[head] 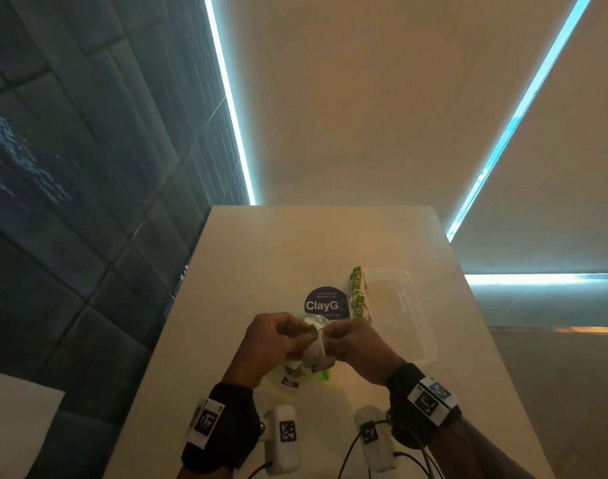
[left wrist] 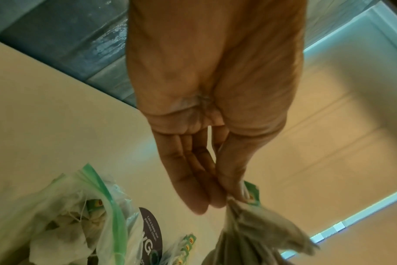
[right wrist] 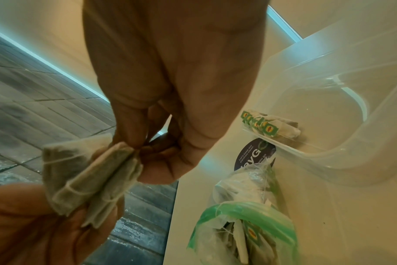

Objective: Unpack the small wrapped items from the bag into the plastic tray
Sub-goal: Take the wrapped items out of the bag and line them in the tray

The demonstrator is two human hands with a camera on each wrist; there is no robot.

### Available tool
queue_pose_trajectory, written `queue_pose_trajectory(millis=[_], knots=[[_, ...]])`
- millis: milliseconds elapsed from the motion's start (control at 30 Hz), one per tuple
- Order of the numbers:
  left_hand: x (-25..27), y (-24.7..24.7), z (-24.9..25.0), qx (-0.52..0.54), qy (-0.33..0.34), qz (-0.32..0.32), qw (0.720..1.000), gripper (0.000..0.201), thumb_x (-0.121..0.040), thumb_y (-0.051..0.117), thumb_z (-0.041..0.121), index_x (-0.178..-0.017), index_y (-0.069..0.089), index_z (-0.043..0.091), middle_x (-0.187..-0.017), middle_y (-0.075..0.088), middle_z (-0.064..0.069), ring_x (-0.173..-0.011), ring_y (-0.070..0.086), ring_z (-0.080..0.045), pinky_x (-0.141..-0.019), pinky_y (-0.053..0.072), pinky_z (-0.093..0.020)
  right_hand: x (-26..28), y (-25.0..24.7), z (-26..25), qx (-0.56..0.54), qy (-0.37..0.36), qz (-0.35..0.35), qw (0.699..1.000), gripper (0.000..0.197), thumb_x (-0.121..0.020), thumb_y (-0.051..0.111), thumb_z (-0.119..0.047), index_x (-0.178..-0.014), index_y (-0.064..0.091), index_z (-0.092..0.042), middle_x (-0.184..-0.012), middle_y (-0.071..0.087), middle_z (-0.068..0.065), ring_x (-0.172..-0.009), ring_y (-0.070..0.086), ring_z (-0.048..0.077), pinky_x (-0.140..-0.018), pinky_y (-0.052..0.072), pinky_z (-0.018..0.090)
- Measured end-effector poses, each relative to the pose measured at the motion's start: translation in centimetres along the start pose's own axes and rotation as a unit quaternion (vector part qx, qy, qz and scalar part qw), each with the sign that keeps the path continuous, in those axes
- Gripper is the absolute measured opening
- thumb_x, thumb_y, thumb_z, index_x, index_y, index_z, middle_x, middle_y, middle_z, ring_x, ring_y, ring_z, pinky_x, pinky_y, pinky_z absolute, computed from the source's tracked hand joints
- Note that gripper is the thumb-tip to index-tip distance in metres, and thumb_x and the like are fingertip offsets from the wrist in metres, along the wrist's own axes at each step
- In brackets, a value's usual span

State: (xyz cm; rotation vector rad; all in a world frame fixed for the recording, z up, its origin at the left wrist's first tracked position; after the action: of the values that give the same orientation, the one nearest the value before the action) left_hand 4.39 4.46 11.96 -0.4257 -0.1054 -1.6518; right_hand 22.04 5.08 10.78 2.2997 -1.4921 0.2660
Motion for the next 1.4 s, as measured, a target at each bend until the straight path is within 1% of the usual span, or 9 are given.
queue_pose_trajectory(millis=[267, 367, 467, 533, 633, 767, 1100, 1267, 1400], knots=[[-0.1, -0.3, 1.2, -0.122, 0.082, 0.102, 0.984, 0.018, -0.075, 0.081, 0.015, -0.086, 0.074, 0.027, -0.08, 0.073, 0.012, -0.076, 0.069, 0.001, -0.073, 0.059, -0.021, 0.1, -0.2, -0.3, -0.049, 0.011, -0.01, 0.999, 0.033, -0.095, 0.056, -0.018, -0.108, 0.065, 0.011, -0.105, 0.069, 0.022, -0.097, 0.065, 0.036, -0.085, 0.056, 0.042], [0.0, 0.1, 1.3, -0.118, 0.099, 0.123, 0.98, 0.017, -0.076, 0.081, 0.018, -0.087, 0.073, 0.029, -0.079, 0.073, 0.012, -0.075, 0.069, 0.003, -0.068, 0.056, -0.015, 0.0, -0.2, -0.8, 0.003, -0.021, 0.012, 1.0, 0.024, -0.088, 0.066, -0.011, -0.1, 0.069, 0.01, -0.096, 0.069, 0.021, -0.084, 0.064, 0.03, -0.07, 0.056, 0.033], [0.1, 0.8, 1.0, -0.1, 0.097, 0.155, 0.978, 0.02, -0.084, 0.073, 0.024, -0.103, 0.071, 0.026, -0.091, 0.073, 0.009, -0.084, 0.069, -0.002, -0.073, 0.059, -0.021, -0.4, -0.4, -0.9, -0.013, -0.05, 0.067, 0.996, 0.017, -0.086, 0.067, -0.003, -0.097, 0.07, 0.01, -0.094, 0.07, 0.02, -0.083, 0.064, 0.031, -0.072, 0.056, 0.037], [-0.1, 1.7, 0.4, -0.09, 0.056, 0.12, 0.987, 0.023, -0.092, 0.063, 0.031, -0.113, 0.068, 0.024, -0.101, 0.072, 0.002, -0.087, 0.071, -0.011, -0.076, 0.061, -0.031, -0.6, -0.5, -1.0, -0.016, -0.068, 0.092, 0.993, 0.015, -0.085, 0.067, -0.002, -0.095, 0.072, 0.008, -0.092, 0.071, 0.021, -0.082, 0.064, 0.031, -0.072, 0.055, 0.039], [0.1, 2.8, 0.3, -0.032, -0.009, 0.06, 0.998, 0.023, -0.099, 0.052, 0.032, -0.107, 0.065, 0.015, -0.094, 0.073, -0.007, -0.069, 0.074, -0.019, -0.063, 0.062, -0.039, -0.7, -0.5, -0.9, -0.01, -0.083, 0.11, 0.99, 0.011, -0.085, 0.068, -0.002, -0.092, 0.075, 0.003, -0.09, 0.071, 0.017, -0.08, 0.063, 0.027, -0.069, 0.053, 0.038], [0.1, 2.8, 0.6, -0.047, 0.023, 0.084, 0.995, 0.023, -0.098, 0.055, 0.03, -0.099, 0.069, 0.012, -0.083, 0.073, -0.004, -0.061, 0.073, -0.014, -0.061, 0.062, -0.033, -0.8, -0.6, -0.5, -0.019, -0.072, 0.115, 0.991, 0.014, -0.086, 0.067, -0.004, -0.094, 0.074, 0.005, -0.088, 0.069, 0.016, -0.076, 0.059, 0.024, -0.059, 0.048, 0.03], [-0.6, 4.5, 0.3, -0.012, 0.047, 0.075, 0.996, 0.02, -0.092, 0.064, 0.022, -0.107, 0.068, 0.01, -0.088, 0.072, -0.005, -0.066, 0.073, -0.012, -0.058, 0.059, -0.024, -0.3, -2.1, 0.6, -0.037, -0.041, 0.18, 0.982, 0.012, -0.086, 0.068, -0.008, -0.09, 0.073, 0.002, -0.082, 0.07, 0.012, -0.067, 0.059, 0.018, -0.055, 0.045, 0.028], [-0.6, 3.2, -1.3, -0.055, 0.014, 0.054, 0.997, 0.011, -0.092, 0.064, 0.024, -0.1, 0.068, 0.019, -0.085, 0.073, -0.002, -0.061, 0.07, -0.01, -0.053, 0.054, -0.022, 0.1, -9.1, -0.9, 0.037, -0.059, 0.303, 0.95, 0.012, -0.085, 0.07, -0.009, -0.094, 0.073, -0.002, -0.082, 0.07, 0.014, -0.061, 0.053, 0.016, -0.05, 0.042, 0.024], [-0.5, 1.2, -3.7, -0.083, -0.04, 0.062, 0.994, 0.009, -0.089, 0.067, 0.014, -0.093, 0.071, 0.02, -0.082, 0.074, -0.004, -0.055, 0.067, -0.008, -0.051, 0.052, -0.02, -1.1, -14.0, 0.7, 0.116, -0.002, 0.351, 0.929, 0.016, -0.082, 0.075, -0.009, -0.095, 0.073, -0.001, -0.082, 0.07, 0.018, -0.056, 0.051, 0.016, -0.048, 0.042, 0.026]])
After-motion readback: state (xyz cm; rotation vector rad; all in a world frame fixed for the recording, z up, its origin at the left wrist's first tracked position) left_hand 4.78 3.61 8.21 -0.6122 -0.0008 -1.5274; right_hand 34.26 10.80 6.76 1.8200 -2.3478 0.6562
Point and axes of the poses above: each hand's wrist, its own x-axis away from the middle knuckle, its own y-axis out of the palm, z = x × y, the point moved 3 cm from there along -x, towards the middle knuckle
